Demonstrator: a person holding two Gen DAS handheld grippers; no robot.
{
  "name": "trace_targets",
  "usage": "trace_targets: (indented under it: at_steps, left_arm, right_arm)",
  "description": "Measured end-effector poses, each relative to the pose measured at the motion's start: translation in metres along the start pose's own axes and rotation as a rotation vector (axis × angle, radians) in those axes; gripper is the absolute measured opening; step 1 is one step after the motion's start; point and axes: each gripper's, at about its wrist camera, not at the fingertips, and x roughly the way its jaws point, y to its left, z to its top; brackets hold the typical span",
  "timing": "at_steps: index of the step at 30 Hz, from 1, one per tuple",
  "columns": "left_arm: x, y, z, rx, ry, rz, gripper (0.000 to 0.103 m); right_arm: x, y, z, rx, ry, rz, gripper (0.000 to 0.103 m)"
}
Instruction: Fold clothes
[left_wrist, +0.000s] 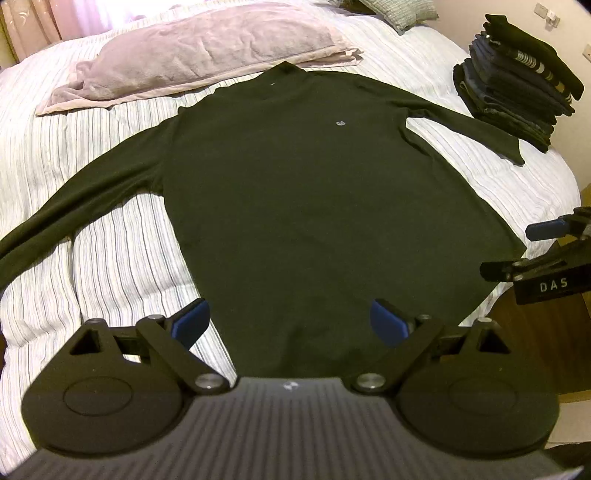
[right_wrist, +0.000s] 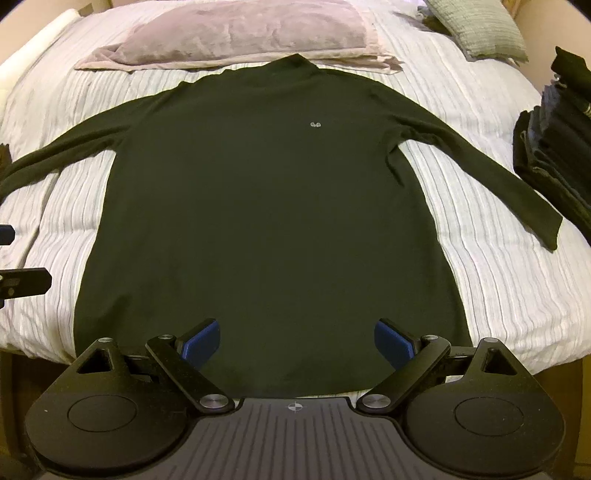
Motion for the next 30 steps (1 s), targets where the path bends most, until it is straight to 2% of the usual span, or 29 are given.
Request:
trace_targets:
  at_steps: [11,17,20,23,30]
  left_arm:
    - [-0.005,0.012,-0.004,-0.027,-0.017,0.027,0.092]
    - [-0.016,0.032,-0.011,-0.06,-0.036,0.06,0.092]
    - [-0.025,0.058,-0.021,-0.101,-0.054,0.111,0.092]
    - [-0.037,0.1,-0.037,-0.176,-0.061,0.165,0.092]
    - [-0.049,0.236,-0.075,-0.257,-0.052,0.344,0.092]
  right_arm:
    - [0.0,0.013,0.011,-0.043,-0.028,0.02,0.093]
    - [-0.003,0.036,0.022,-0.116,-0.111,0.074,0.093]
    - [-0.004,0.071,0.027,-0.225,-0.164,0.111,0.093]
    - [-0.009,0.12,0.034,-0.369,-0.231,0.16,0.093]
    - [-0.005,0.273,0.056,-0.689,-0.393,0.242,0.093]
